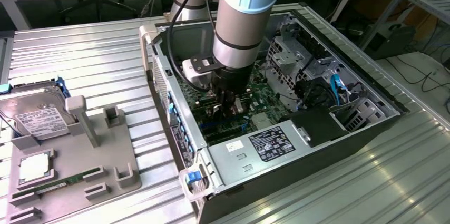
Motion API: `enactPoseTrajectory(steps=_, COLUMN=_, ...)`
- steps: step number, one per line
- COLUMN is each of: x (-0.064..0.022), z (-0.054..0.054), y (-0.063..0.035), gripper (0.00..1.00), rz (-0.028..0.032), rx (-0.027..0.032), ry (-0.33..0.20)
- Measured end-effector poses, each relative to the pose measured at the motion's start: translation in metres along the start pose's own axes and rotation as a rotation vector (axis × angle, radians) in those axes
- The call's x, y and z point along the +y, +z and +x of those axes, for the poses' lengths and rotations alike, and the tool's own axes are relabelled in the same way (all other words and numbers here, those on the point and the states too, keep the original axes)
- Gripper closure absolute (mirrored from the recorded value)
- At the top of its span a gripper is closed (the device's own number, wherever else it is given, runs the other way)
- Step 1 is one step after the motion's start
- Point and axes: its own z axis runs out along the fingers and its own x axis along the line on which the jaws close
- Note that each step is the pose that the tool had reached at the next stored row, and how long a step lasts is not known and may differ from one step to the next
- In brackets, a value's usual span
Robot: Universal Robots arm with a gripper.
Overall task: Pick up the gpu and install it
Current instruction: 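Insert the gpu into the slot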
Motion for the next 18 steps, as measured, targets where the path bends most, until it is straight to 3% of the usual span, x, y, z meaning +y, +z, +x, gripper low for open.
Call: enactPoseTrajectory(steps=18, x=0.0002, z=0.0000, y=0.0001, gripper=0.72, rz=0.0004, rx=-0.0002, ry=0.000)
